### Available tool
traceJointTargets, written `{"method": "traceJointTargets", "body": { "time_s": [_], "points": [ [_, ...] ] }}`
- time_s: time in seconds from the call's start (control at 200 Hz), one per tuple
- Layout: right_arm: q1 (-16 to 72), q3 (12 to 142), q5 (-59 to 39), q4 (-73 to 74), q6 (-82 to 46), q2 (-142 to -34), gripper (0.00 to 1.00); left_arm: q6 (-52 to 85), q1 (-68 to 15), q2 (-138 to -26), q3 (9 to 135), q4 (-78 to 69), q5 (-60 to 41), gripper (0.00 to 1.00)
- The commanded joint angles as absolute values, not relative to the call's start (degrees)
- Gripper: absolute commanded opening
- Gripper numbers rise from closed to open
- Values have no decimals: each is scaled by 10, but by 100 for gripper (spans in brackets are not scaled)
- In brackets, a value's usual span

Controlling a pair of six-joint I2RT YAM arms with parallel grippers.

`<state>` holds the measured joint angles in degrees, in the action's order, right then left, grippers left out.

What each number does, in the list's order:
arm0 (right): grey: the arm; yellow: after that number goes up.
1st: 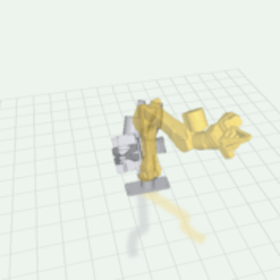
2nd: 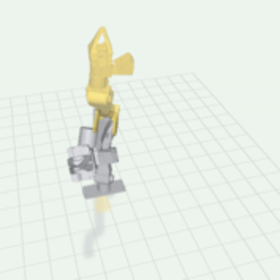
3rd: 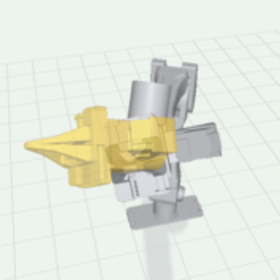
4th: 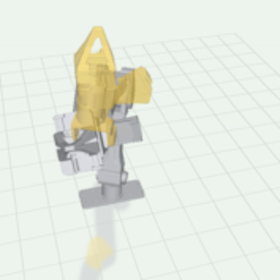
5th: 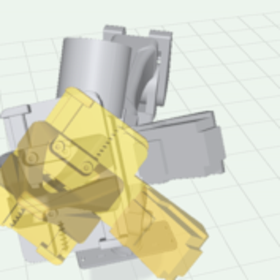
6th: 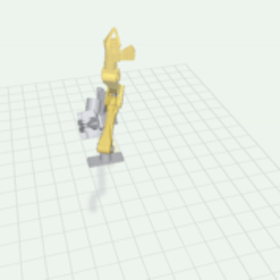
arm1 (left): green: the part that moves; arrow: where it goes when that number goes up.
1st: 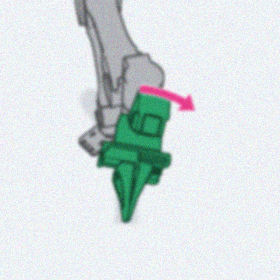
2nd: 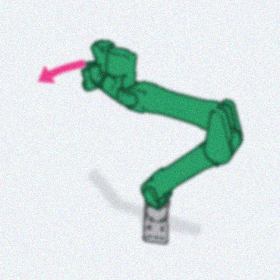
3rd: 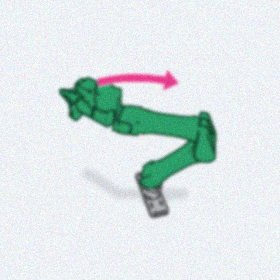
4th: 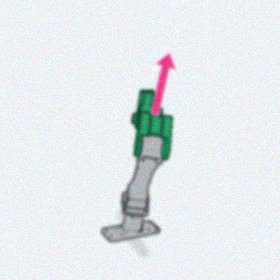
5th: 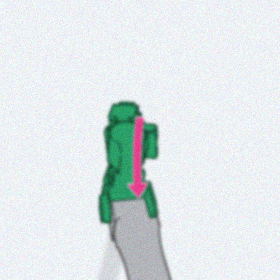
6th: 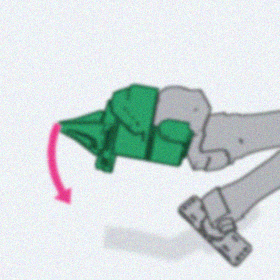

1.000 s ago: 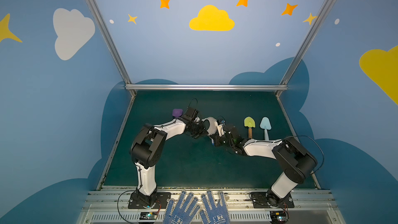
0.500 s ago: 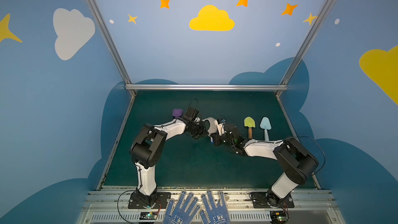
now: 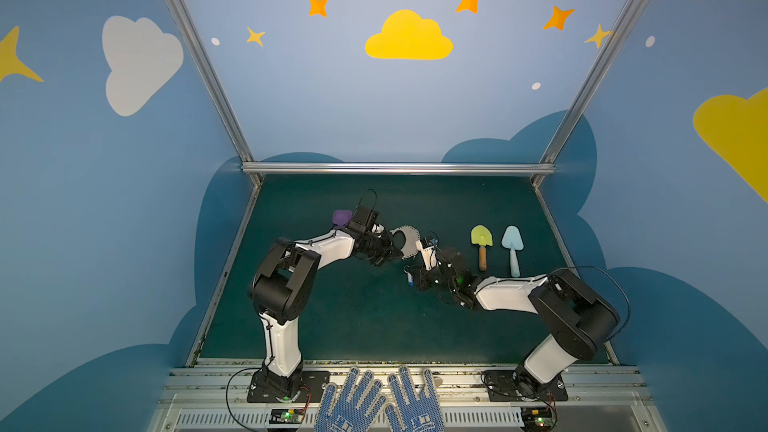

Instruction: Put the keys on the keyring

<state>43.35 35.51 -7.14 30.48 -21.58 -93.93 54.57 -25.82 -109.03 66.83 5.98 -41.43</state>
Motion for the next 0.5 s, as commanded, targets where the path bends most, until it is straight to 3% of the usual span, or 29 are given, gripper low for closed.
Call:
{"method": "traceJointTargets", "body": {
  "time_s": [0.0,0.496],
  "points": [
    [439,373,-73,327,-202,-937,0,548,-257,-1096,665,55,-442,4],
    [439,408,-37,294,-189,-943,0,558,-256,-1100,655,45,-463,4]
  ]
}}
